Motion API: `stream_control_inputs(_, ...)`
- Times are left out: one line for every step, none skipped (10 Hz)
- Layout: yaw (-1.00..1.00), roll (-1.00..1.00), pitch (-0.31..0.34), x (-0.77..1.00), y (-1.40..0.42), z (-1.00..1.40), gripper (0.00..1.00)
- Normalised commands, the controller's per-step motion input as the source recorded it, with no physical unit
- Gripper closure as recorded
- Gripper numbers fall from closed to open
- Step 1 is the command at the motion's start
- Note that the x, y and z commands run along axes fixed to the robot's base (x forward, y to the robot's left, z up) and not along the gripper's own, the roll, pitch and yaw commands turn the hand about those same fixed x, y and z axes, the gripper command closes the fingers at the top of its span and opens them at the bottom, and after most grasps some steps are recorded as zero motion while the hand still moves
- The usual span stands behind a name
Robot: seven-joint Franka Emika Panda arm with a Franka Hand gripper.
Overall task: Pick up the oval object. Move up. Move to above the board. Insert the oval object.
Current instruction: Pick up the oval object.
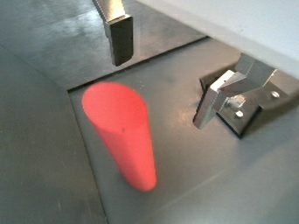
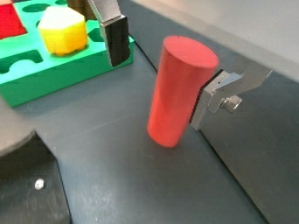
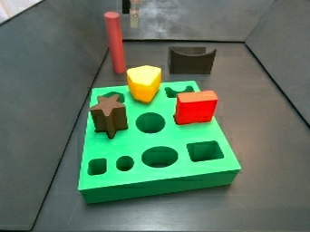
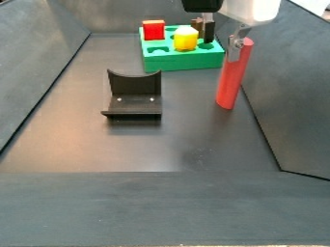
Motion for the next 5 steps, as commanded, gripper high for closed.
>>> stream_control_inputs(-0.22, 0.00, -0.053, -0.13, -0.24, 0.00, 0.00)
stream_control_inputs(-0.21, 0.00, -0.014, -0.15, -0.09, 0.00, 0.00)
stream_control_inputs(-0.19, 0.00, 0.000, -0.24, 0.00, 0.00, 0.00)
stream_control_inputs(-0.09, 0.01, 0.000, -0.33, 0.02, 0.00, 0.00)
stream_control_inputs(0.00, 0.01, -0.001, -0.28, 0.00, -0.04, 0.00)
